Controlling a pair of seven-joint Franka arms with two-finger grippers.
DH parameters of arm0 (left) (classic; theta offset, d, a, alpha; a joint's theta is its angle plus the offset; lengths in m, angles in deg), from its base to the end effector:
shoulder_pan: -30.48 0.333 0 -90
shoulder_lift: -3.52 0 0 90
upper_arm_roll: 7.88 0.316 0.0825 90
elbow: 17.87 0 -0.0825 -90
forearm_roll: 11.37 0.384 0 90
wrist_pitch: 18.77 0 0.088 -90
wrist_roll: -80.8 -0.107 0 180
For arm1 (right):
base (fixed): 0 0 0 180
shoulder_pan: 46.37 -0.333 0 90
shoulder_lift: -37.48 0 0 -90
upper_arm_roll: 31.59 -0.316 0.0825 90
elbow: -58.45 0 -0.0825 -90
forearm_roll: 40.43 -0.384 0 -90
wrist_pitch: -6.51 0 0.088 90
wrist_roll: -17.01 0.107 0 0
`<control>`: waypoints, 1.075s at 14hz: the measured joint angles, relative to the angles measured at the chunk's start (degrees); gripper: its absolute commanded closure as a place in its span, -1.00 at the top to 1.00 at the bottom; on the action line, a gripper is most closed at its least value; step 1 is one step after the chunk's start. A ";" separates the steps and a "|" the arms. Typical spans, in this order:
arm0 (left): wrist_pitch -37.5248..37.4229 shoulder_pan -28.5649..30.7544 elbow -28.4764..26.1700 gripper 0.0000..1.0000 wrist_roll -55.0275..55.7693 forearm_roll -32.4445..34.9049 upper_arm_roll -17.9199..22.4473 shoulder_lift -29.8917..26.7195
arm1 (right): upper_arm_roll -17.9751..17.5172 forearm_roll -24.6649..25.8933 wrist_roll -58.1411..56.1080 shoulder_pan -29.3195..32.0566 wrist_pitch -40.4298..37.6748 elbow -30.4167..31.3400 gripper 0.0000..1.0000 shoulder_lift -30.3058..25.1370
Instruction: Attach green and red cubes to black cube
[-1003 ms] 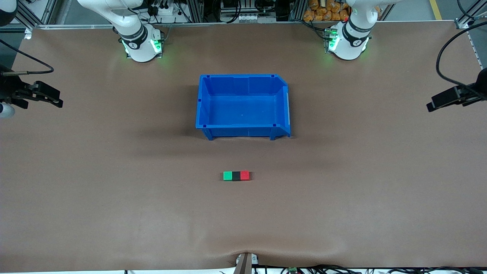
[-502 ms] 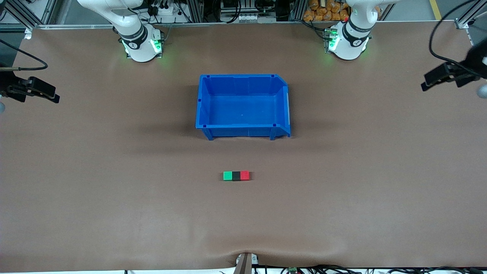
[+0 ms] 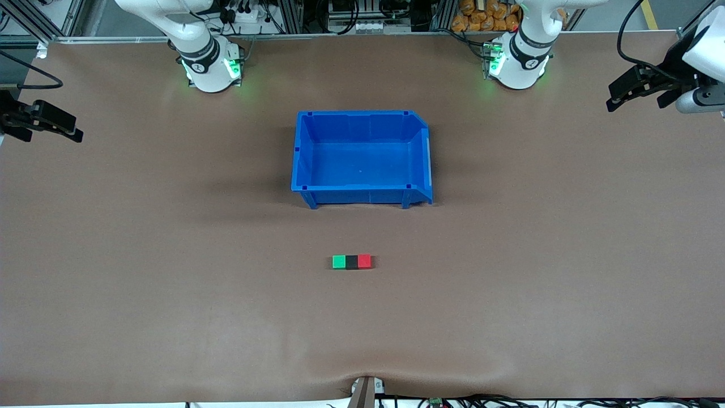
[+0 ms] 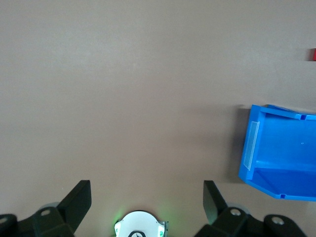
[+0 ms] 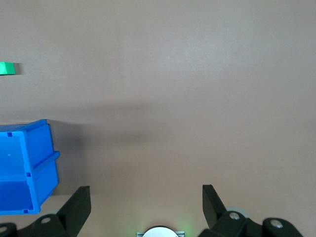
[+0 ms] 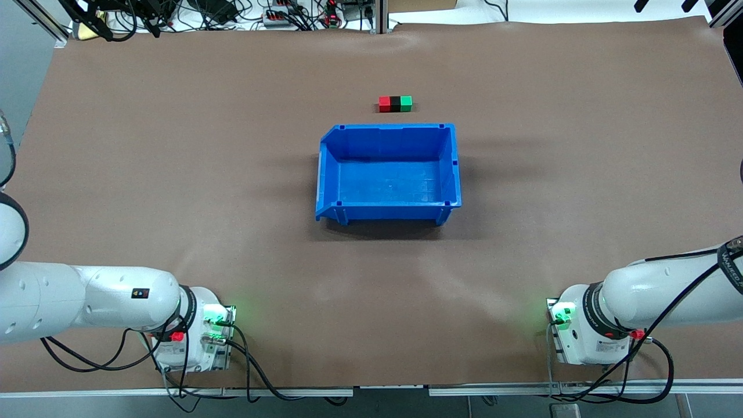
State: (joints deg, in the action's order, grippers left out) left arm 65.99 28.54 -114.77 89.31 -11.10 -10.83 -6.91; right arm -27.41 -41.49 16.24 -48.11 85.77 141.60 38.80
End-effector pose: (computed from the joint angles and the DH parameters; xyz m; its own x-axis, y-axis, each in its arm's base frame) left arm 0.4850 -0.0435 0.6550 0.9975 0.0647 -0.0277 0.0642 -0.9978 -0.0183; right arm 0.5415 -0.0203 0.6516 0.9956 -0.0257 -0.0905 -0.0274 -0.9995 -0.0180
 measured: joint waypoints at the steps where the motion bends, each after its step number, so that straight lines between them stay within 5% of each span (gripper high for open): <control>1: 0.00 -0.13 0.00 1.00 0.00 0.00 0.00 0.01 | 0.07 0.00 -0.11 0.13 -0.05 0.00 1.00 0.00; 15: 0.14 1.15 1.59 1.00 0.01 0.04 -0.25 0.11 | -0.24 0.02 -3.70 1.64 -0.83 -0.02 1.00 -0.96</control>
State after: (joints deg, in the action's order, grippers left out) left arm 66.13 29.69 -113.17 89.32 -11.06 -11.08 -6.80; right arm -27.65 -41.48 12.54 -46.47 84.94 141.57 37.84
